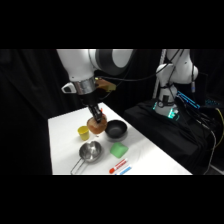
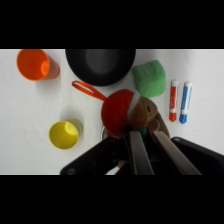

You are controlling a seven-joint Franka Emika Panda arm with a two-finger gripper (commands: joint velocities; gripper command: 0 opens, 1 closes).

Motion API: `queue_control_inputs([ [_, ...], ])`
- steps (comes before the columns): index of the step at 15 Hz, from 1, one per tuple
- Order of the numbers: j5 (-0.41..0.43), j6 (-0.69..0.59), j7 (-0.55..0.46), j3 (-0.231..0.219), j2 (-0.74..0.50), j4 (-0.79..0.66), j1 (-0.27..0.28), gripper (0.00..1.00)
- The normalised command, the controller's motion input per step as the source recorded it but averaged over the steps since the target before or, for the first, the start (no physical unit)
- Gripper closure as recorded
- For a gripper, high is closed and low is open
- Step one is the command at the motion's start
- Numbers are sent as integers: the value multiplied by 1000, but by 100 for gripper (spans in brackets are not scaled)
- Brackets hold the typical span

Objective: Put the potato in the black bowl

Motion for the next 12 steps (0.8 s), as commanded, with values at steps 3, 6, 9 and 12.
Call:
queue_control_inputs([
  [3, 10, 304, -67, -38, -674, -836, -93, 93],
  [6, 2, 435, -68, -54, -519, -733, -93, 93],
  [9, -22, 473, -90, -69, -353, -624, -101, 93],
  [12, -8, 463, -125, -56, -180, -476, -91, 93],
])
